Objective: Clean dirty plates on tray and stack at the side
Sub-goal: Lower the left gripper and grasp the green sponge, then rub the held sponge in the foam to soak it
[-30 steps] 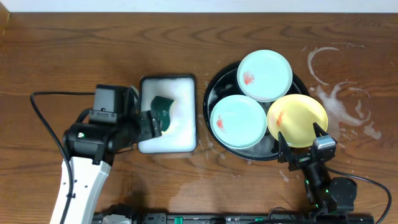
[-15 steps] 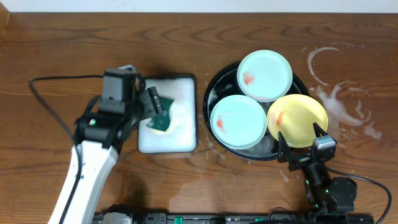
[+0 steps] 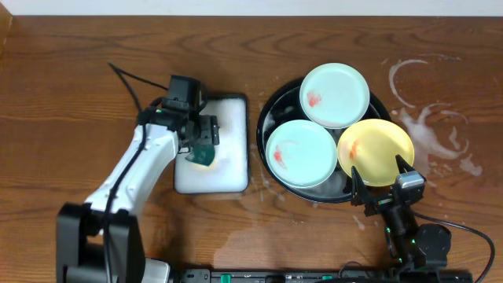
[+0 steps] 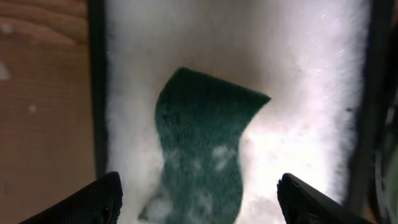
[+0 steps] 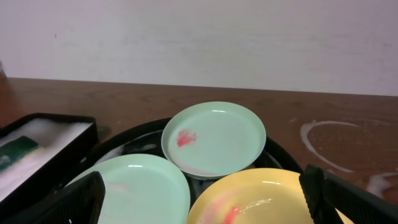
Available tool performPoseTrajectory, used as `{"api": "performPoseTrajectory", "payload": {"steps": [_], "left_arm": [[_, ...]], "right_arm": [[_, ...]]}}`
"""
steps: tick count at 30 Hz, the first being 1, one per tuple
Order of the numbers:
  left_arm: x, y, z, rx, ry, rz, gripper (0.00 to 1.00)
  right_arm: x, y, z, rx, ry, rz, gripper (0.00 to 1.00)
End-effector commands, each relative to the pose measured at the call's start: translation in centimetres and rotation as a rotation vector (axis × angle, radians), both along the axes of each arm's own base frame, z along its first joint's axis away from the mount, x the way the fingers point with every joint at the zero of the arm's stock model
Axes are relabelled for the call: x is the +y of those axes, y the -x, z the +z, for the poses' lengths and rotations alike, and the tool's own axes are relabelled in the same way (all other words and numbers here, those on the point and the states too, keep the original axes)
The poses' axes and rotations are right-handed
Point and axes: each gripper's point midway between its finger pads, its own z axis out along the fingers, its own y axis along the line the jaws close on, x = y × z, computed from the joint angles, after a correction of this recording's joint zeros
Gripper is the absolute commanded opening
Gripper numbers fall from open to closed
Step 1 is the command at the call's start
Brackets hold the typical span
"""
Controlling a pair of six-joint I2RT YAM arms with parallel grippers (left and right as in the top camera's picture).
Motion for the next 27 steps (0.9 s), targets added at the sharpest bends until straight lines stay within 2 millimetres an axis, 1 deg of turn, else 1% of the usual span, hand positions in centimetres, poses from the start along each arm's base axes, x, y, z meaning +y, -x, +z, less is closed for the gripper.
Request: {"api": "performPoseTrajectory", "payload": {"steps": [1, 9, 13, 17, 20, 22, 23, 25, 27], "left_arm": [[-0.4, -0.9, -1.4, 0.011, -0.022, -0.067, 0.81], [-0.7, -1.9, -4.5, 0.044, -0.017, -0.069, 0.81], [-0.7, -1.9, -6.1, 0.070, -0.025, -0.069, 0.81], [-0.6, -1.7, -6.7, 0.087, -0.028, -0.069, 0.79], [-0.6, -1.5, -6.9, 0.098, -0.029, -0.069, 0.70], [-0.6, -1.4, -7.0, 0.105, -0.031, -0.069, 0.59], [-0.6, -1.3, -7.0, 0.108, -0.031, -0.069, 0.56], [-0.5, -1.2, -7.0, 0.114, -0.032, -0.069, 0.49], [-0.5, -1.1, -7.0, 0.117, -0.033, -0.069, 0.35]], "right_arm": [[-0.1, 0.0, -0.1, 0.004, -0.013, -0.003, 0.99], [-0.1, 0.0, -0.1, 0.004, -0.013, -0.003, 0.99], [-0.1, 0.0, -0.1, 0.004, -0.013, -0.003, 0.99], [-0.1, 0.0, -0.1, 0.004, -0.013, -0.003, 0.99], [-0.1, 0.0, -0.1, 0.004, -0.013, -0.003, 0.99], [-0.1, 0.0, -0.1, 0.004, -0.013, -0.003, 0.99], [-0.1, 0.0, -0.1, 0.004, -0.013, -0.003, 0.99], [-0.1, 0.0, -0.1, 0.004, -0.013, -0.003, 0.99], [-0.1, 0.0, -0.1, 0.004, -0.013, -0.003, 0.99]]}}
